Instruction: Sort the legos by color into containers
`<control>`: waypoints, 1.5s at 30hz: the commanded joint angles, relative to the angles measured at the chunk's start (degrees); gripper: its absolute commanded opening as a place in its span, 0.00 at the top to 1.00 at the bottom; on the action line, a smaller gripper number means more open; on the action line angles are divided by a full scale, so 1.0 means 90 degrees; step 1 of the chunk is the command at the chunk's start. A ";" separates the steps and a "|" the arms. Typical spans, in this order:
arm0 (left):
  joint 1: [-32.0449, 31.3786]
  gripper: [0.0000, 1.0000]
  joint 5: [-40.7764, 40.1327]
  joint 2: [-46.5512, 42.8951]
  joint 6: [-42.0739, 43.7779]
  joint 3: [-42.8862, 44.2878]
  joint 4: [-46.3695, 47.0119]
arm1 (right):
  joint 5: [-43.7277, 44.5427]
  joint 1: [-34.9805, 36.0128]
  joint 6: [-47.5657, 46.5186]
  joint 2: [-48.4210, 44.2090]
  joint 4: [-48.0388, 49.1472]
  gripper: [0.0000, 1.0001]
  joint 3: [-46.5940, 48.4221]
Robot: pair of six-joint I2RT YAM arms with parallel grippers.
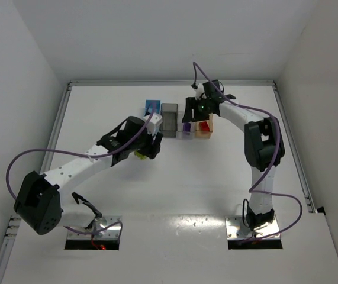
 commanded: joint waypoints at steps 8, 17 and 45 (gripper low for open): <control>0.0349 1.00 -0.1297 0.0257 -0.1852 0.0543 -0.0028 | 0.0455 0.0128 0.0017 -0.0555 0.0364 0.36 -0.0314; 0.1179 1.00 -0.1348 0.0715 -0.3308 0.1167 -0.0672 | -0.0081 0.0605 -0.0373 -0.2538 0.0619 0.36 -0.1389; 0.3659 1.00 0.0529 0.1000 -0.5926 0.1883 -0.1004 | -0.0259 0.2501 0.1726 -0.1056 0.1664 0.36 -0.0347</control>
